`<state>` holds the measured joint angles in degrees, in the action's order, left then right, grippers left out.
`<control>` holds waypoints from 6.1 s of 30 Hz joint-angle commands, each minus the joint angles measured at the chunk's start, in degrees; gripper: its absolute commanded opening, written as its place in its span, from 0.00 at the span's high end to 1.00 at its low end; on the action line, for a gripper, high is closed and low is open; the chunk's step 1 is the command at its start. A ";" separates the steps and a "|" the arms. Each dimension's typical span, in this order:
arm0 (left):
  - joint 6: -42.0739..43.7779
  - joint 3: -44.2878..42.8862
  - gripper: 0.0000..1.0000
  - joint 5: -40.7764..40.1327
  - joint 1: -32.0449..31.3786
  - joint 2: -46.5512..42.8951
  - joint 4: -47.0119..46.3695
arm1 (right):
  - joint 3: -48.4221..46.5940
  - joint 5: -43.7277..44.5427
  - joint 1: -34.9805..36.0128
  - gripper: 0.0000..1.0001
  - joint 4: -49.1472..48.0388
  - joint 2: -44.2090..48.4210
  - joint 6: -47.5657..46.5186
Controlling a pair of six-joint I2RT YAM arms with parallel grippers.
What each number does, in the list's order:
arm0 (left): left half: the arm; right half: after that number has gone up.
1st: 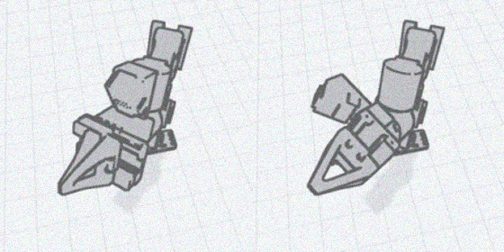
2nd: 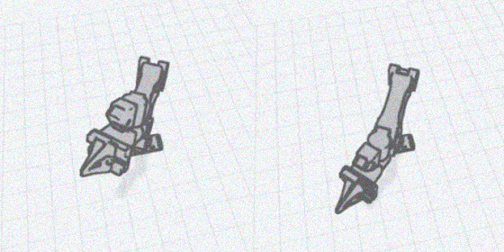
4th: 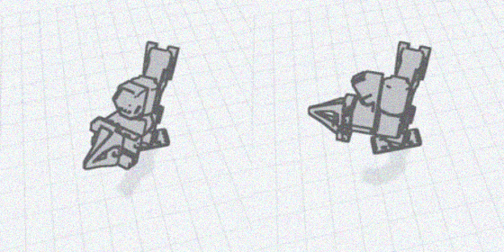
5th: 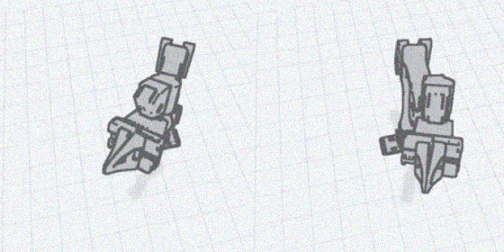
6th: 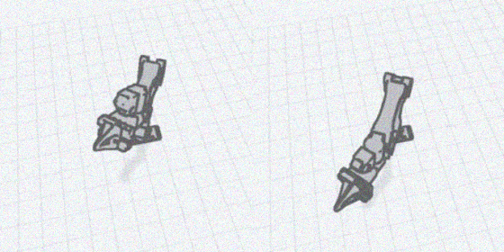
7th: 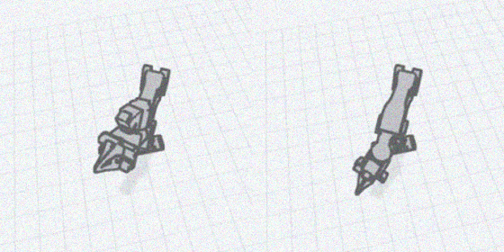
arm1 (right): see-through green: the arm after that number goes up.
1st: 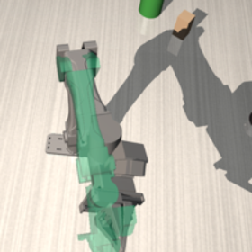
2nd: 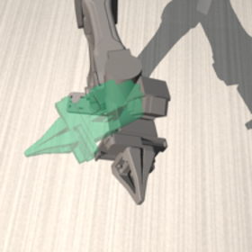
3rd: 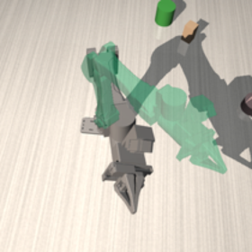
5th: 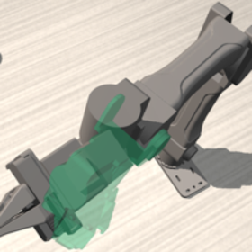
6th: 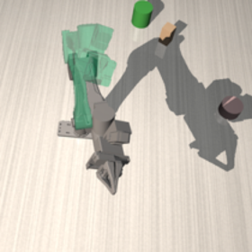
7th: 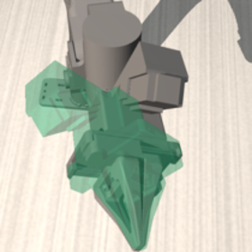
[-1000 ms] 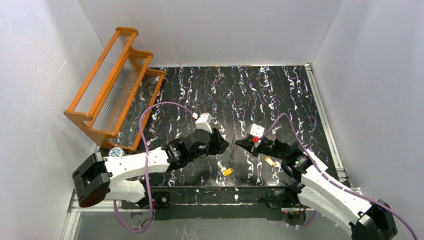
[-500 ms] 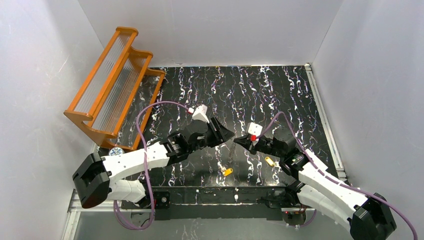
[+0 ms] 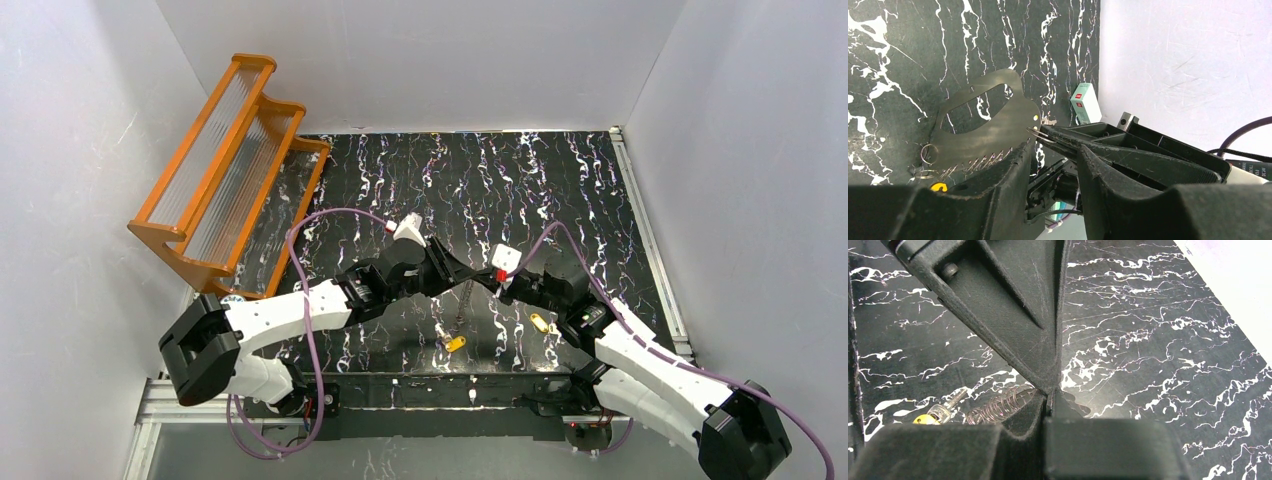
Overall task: Put the keys on the keyring
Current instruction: Adjust the keyring.
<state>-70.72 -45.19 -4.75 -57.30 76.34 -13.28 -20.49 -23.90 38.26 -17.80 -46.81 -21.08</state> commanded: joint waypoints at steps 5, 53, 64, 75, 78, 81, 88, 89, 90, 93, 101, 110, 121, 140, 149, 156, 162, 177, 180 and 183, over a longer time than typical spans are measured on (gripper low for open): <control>-1.82 -1.70 0.64 -0.97 0.35 1.46 -1.39 | -2.57 -0.80 0.26 0.99 -1.23 0.36 -1.75; -9.27 3.24 0.88 -2.08 1.22 0.61 -10.48 | -1.57 -0.90 0.67 0.99 -3.53 -0.21 -3.27; -3.64 1.95 1.00 -5.54 1.55 -0.70 -6.00 | -1.20 0.01 0.68 0.67 -4.34 0.61 -2.08; 33.19 -10.63 1.00 -10.97 2.98 -2.20 12.27 | -0.87 3.14 0.68 0.39 -5.58 2.86 -1.38; 43.12 -12.90 1.00 -8.92 3.07 -3.36 15.59 | -0.69 3.24 0.69 0.37 -6.52 3.35 -1.42; 53.17 -14.39 1.00 -5.62 3.07 -4.63 17.78 | -0.93 2.72 0.71 0.36 -6.89 3.35 -1.34; 74.07 -11.11 1.00 10.35 3.07 -7.58 18.63 | -0.98 -2.68 0.68 0.37 -6.96 3.21 -1.64; 76.70 -10.11 1.00 12.46 3.07 -8.04 18.33 | -0.77 -3.66 0.72 0.38 -7.12 3.18 -1.68; 78.20 -9.00 1.00 13.66 3.05 -8.54 17.81 | -0.47 -4.72 0.75 0.39 -7.54 3.13 -1.78; 80.20 -4.36 1.00 16.37 3.06 -11.01 12.97 | 0.45 -8.07 0.69 0.44 -9.04 2.98 -1.82; 80.81 4.52 1.00 21.74 3.07 -14.73 0.33 | 1.34 -17.96 0.68 0.52 -13.70 0.17 -1.68; 79.96 4.90 1.00 23.00 3.07 -14.31 -0.26 | -0.02 -21.38 0.68 0.57 -14.78 -5.71 -2.47; 79.25 4.72 1.00 24.63 3.07 -13.36 -0.26 | -0.63 -20.33 0.69 0.69 -16.30 -6.43 -1.82; 78.80 4.09 0.63 21.93 3.06 -15.97 1.38 | -1.43 -18.23 0.68 0.99 -14.59 -7.01 0.07; 90.28 13.84 0.61 22.84 2.98 -21.75 -3.93 | -0.96 -20.48 0.68 0.99 -14.07 -5.35 -0.59; 93.22 14.52 0.70 23.66 2.98 -18.95 -7.32 | -1.04 -21.26 0.72 0.99 -13.06 -5.31 -1.02; 92.50 14.32 0.75 25.81 2.98 -18.21 -10.60 | -1.12 -21.27 0.69 0.99 -12.99 -5.40 -1.15; 92.73 13.15 0.89 28.71 2.89 -14.82 -11.71 | -1.31 -21.72 0.68 0.99 -13.52 -5.31 -0.38; 92.63 12.89 0.88 28.75 2.89 -14.76 -12.20 | -1.31 -21.66 0.72 0.99 -13.52 -5.51 -0.38; 92.27 12.85 0.85 28.41 2.89 -14.66 -12.39 | -1.39 -21.68 0.70 0.99 -13.62 -5.59 -0.37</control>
<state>21.45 -30.48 22.55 -54.39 61.58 -24.03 -20.16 -44.84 38.74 -29.50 -53.08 -21.34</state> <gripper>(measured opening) 0.132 0.031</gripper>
